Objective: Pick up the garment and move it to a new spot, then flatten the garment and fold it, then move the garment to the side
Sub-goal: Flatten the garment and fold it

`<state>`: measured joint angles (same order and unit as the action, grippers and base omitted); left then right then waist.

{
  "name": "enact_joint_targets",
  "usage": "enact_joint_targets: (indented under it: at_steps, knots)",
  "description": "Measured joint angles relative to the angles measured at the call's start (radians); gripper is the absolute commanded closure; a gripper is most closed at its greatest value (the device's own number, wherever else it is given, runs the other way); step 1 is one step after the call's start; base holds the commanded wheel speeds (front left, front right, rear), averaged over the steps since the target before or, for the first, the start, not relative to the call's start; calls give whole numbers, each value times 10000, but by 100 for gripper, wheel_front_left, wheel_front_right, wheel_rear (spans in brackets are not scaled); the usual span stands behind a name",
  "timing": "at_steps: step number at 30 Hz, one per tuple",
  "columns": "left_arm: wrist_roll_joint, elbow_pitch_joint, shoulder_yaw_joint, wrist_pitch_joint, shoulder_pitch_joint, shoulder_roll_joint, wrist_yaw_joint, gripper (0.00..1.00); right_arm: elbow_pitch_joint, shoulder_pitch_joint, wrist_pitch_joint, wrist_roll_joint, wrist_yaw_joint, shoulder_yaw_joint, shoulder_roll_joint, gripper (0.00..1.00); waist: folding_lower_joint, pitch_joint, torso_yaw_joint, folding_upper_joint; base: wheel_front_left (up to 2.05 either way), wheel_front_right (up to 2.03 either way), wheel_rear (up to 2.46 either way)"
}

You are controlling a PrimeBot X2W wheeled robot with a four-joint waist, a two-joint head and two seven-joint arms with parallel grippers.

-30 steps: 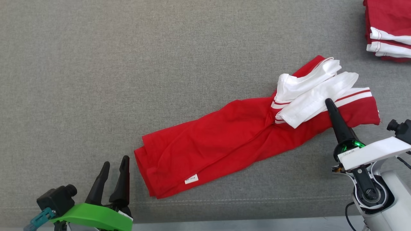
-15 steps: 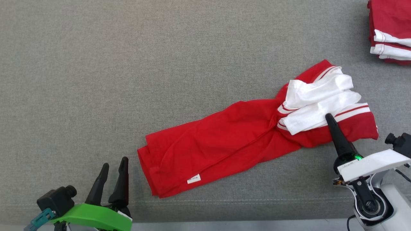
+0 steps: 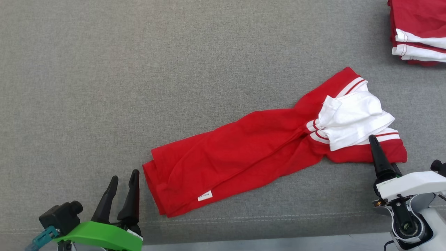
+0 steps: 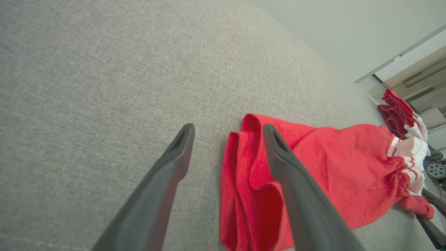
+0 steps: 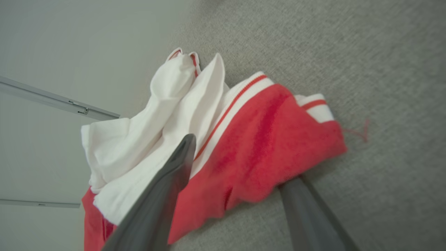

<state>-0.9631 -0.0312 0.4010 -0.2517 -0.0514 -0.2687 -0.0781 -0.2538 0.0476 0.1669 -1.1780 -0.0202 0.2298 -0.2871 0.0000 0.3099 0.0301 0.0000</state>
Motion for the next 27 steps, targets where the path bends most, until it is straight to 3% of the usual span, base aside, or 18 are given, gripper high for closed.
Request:
enact_joint_targets:
  at_steps: [6,11,16,27]
  knots:
    - [0,-58,-63,-2,1,-23,0,0,462,-50,360,441,472,-184,-94,0,0,-12,-27,0,0,0,0]
    - [0,-94,-94,-2,2,-6,2,0,1576,12,437,454,410,56,355,0,0,-12,-109,0,0,0,0]
    - [2,-92,157,0,21,136,81,0,1881,-7,443,788,1005,-140,159,0,0,-32,51,0,0,0,0]
    - [0,-54,-119,0,7,132,77,0,3450,-62,543,1315,1292,-309,196,0,0,-34,224,0,0,0,0]
